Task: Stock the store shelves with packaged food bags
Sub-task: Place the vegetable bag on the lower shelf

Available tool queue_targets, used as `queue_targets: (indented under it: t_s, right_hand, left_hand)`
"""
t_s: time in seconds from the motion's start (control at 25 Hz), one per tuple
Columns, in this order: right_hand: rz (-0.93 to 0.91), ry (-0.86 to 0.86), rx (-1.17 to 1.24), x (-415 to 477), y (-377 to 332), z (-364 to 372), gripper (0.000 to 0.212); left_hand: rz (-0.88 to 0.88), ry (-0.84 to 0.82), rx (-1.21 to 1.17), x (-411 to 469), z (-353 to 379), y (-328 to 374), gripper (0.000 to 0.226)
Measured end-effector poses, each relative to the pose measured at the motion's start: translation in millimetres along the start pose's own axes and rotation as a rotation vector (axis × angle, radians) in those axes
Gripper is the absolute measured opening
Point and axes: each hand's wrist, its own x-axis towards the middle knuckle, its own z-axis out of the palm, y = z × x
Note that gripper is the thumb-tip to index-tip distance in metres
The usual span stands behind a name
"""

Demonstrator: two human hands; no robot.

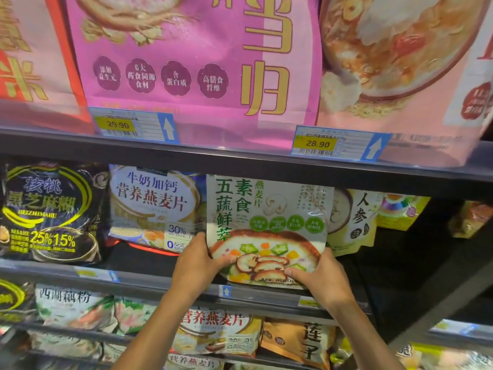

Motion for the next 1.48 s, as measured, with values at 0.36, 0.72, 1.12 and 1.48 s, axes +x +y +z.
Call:
queue_targets:
  t_s: [0.36,0.72,1.12,1.48]
  right_hand:
    - [0.002,0.033,-0.092,2,-3,3,0.077]
    - [-0.032,-0.019,-0.200,-11,-10,-8,0.086]
    - [-0.209,0.016,-0.143,-56,11,-37,0.104]
    - [-0.450,-0.010,-0.258,-129,14,-38,0.094]
  left_hand:
    - [-0.021,0.011,-0.056,8,4,3,0.053]
    - [0.036,-0.039,-0.077,-20,-16,14,0.062]
    - [0.095,0.188,0.304,-104,-26,9,0.093]
    - [0.171,0.278,0.513,-198,-44,-10,0.093]
